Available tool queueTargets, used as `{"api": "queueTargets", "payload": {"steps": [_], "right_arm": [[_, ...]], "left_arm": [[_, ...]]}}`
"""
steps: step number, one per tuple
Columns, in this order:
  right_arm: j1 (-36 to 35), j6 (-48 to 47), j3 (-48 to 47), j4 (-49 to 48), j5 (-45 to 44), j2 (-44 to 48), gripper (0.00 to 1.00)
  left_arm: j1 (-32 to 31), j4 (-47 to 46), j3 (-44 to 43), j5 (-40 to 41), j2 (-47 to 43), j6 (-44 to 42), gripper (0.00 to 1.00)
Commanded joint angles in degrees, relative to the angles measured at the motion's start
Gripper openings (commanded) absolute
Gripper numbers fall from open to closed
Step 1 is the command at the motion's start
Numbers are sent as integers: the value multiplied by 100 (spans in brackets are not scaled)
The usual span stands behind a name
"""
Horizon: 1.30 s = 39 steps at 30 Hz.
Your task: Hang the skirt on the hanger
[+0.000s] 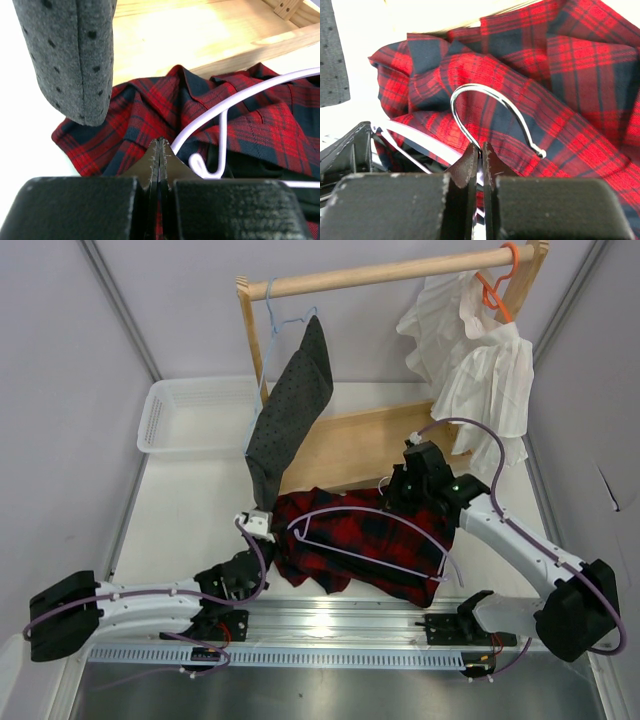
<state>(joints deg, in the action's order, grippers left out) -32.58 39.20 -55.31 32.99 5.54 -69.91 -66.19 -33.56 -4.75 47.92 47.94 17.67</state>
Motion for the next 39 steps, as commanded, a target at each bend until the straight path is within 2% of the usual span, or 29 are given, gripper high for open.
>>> {"api": "queueTargets", "payload": {"steps": [1,7,14,18,19,26,28,34,39], "right_arm": [[23,114,-357,31,720,-163,0],[32,229,-349,5,695,-251,0],[401,70,-278,23,283,-137,0],[384,9,-226,-3,-333,126,0],[384,0,-226,14,-413,144,0],[366,-35,-235,-65,-712,232,0],[366,-26,-208,-56,-695,250,0],[279,44,-226,128,-668,477,0],[191,132,-86,129,-730,759,0]], "left_arm": [[28,-1291,141,235,188,-536,0],[-34,-1846,159,279,497,-765,0],[-52,-1444,-157,148,374,-888,0],[-60,-829,-324,-659,15,-643,0],[-60,-680,-377,-1070,-39,-633,0],[-52,973,-562,-2039,-575,497,0],[-60,1306,-500,-2059,-654,841,0],[-60,1151,-26,-1962,-786,1625,0],[-52,1071,71,-1874,-532,2169,0]]}}
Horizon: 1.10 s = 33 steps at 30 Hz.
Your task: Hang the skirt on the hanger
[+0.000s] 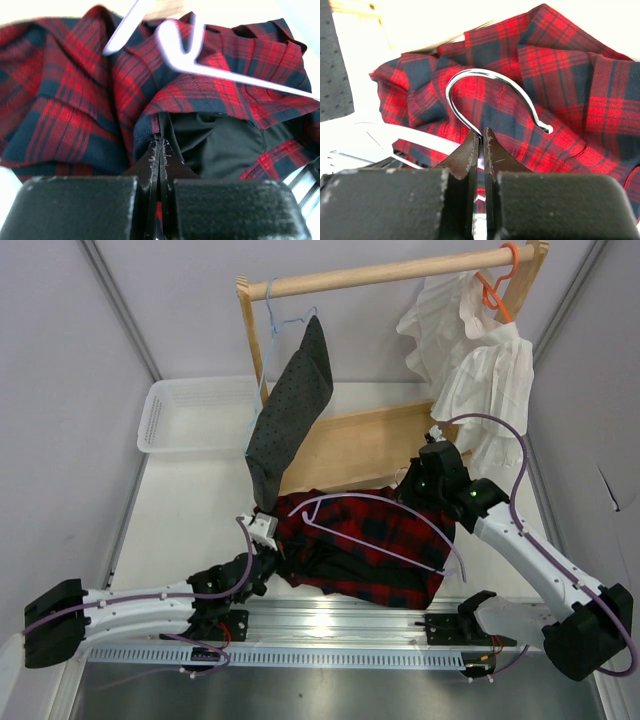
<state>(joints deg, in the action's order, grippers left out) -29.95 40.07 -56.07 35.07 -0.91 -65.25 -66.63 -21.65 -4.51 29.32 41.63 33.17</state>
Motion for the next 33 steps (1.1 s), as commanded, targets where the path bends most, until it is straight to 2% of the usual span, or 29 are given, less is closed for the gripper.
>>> {"api": "queueTargets", "payload": {"steps": [1,4,9,14,20,31,33], "right_arm": [[-150,53,17,-71,-102,320,0],[-326,106,149,-44,-190,329,0],[-660,351,439,-70,-550,478,0],[-863,422,676,-176,-867,803,0],[-863,685,844,-202,-946,716,0],[-872,1187,835,-404,-938,364,0],[-828,1204,818,-457,-868,329,0]], "left_arm": [[-17,-103,47,90,109,708,0],[36,406,-101,380,179,1156,0],[168,670,-50,548,118,1692,0],[457,206,362,154,-181,2018,0],[555,-137,671,-181,-576,1703,0],[572,-278,680,-620,-498,1482,0],[581,-252,654,-699,-463,1456,3]]}}
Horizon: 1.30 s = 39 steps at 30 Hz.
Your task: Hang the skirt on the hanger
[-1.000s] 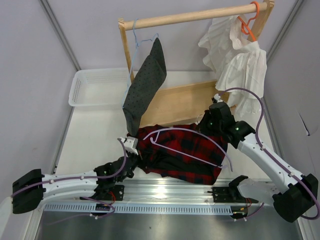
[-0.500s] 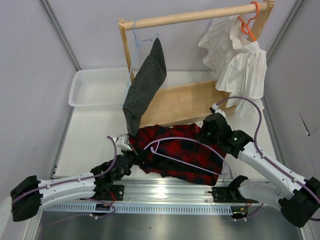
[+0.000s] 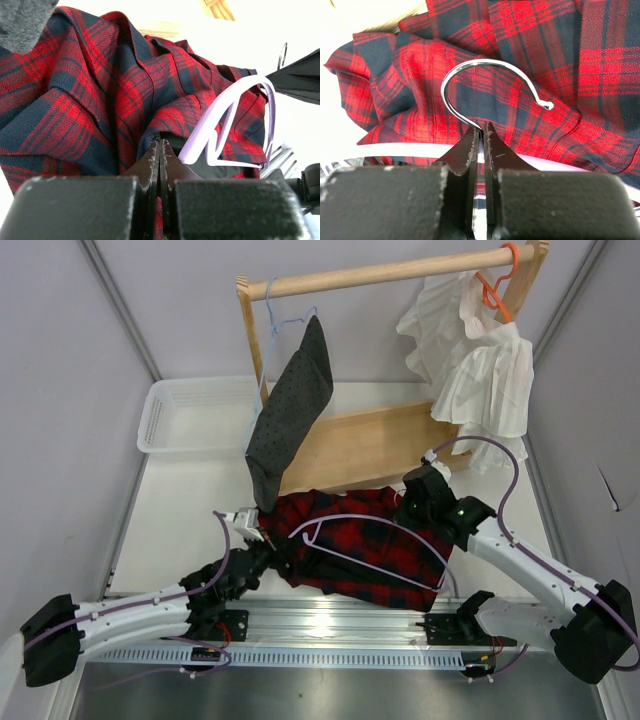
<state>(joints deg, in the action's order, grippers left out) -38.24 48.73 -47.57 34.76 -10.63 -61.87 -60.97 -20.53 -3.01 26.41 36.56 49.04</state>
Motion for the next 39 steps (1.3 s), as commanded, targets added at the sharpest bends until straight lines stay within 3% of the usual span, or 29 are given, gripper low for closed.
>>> {"api": "queueTargets", "payload": {"steps": [1,3,10,19,25,39], "right_arm": [[44,330,-42,-470,105,-36,0],[62,321,-50,-506,167,-89,0],[132,286,2,-471,0,-106,0],[220,128,46,-374,132,-19,0],[220,40,37,-268,105,25,0],[203,-92,-94,-110,61,87,0]], "left_arm": [[6,-320,503,-479,79,-175,9],[15,-258,415,-523,106,-219,11],[6,436,116,-427,-69,-394,33],[6,1139,-200,-102,-316,-711,39],[6,1298,-367,-75,-219,-869,36],[6,1316,-851,-347,352,-1388,9]]}}
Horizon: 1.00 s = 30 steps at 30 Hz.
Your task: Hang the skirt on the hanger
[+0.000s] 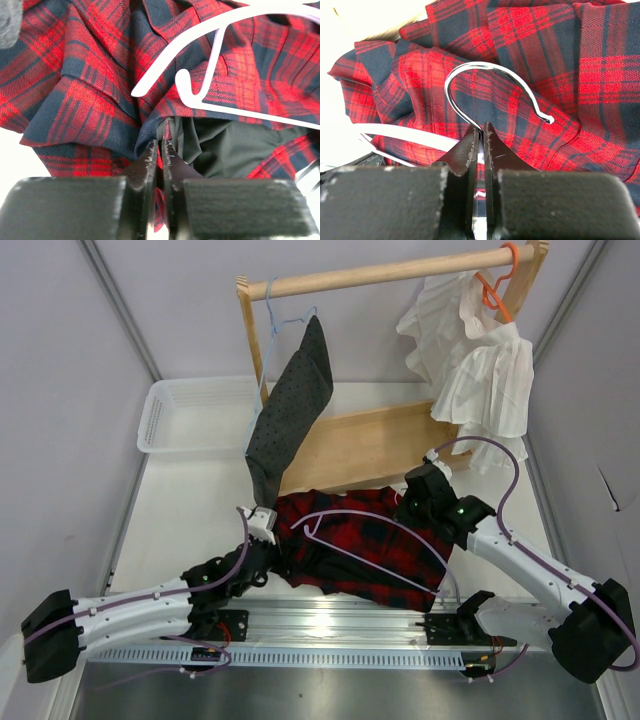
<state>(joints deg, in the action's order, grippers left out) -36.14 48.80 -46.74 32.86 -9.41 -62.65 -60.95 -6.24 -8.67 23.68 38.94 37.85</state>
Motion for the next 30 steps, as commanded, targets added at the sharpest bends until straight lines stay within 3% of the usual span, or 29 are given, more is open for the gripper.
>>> {"api": "queueTargets", "payload": {"steps": [1,4,30], "right_arm": [[-16,-107,-169,80,-70,183,0],[-25,-151,-230,177,-61,210,0],[-148,-292,-353,291,-237,8,0]], "left_arm": [[4,-132,-293,-83,131,-278,7],[4,-184,-346,-136,158,-374,0],[4,-325,-338,-514,-9,-726,0]]}}
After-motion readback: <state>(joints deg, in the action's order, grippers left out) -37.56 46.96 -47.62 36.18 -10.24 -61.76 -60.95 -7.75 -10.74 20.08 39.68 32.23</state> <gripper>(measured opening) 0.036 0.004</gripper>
